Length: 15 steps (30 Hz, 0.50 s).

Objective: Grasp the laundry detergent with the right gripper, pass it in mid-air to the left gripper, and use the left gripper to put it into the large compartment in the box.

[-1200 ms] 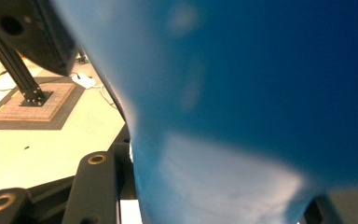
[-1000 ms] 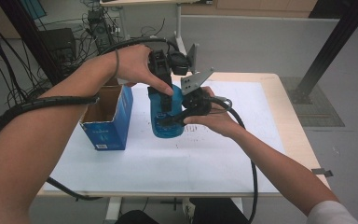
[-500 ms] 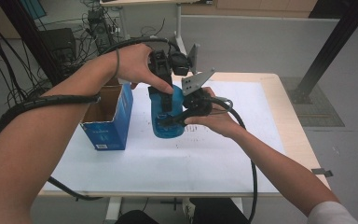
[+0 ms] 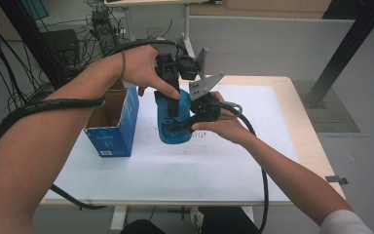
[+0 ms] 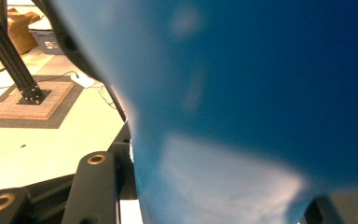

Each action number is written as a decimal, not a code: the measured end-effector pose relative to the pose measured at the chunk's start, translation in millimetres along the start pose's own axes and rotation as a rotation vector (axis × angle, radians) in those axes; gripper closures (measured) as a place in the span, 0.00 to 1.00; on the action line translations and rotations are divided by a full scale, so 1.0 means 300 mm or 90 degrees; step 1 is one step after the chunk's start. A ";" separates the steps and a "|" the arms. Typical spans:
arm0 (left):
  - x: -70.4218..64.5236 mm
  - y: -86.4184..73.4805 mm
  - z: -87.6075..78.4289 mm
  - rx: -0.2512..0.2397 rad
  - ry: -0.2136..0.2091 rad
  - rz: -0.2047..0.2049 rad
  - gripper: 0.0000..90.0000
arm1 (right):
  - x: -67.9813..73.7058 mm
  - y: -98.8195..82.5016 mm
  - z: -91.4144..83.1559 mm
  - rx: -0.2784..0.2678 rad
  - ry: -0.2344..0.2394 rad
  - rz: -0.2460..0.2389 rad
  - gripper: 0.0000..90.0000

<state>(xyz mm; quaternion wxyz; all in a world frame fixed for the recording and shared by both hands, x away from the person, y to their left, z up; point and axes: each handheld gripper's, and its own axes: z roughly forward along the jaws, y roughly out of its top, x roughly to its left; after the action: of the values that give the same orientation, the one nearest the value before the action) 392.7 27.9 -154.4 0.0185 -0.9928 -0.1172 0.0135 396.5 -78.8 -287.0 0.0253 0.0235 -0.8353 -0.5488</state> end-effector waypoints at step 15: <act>0.002 0.000 0.005 0.002 -0.007 -0.005 0.42 | -0.001 -0.005 0.004 -0.001 0.007 0.002 0.49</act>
<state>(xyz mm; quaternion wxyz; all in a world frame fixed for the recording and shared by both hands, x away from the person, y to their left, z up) 393.1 27.9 -156.0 0.0197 -0.9923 -0.1209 0.0192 396.7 -78.3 -288.7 0.0307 0.0251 -0.8346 -0.5495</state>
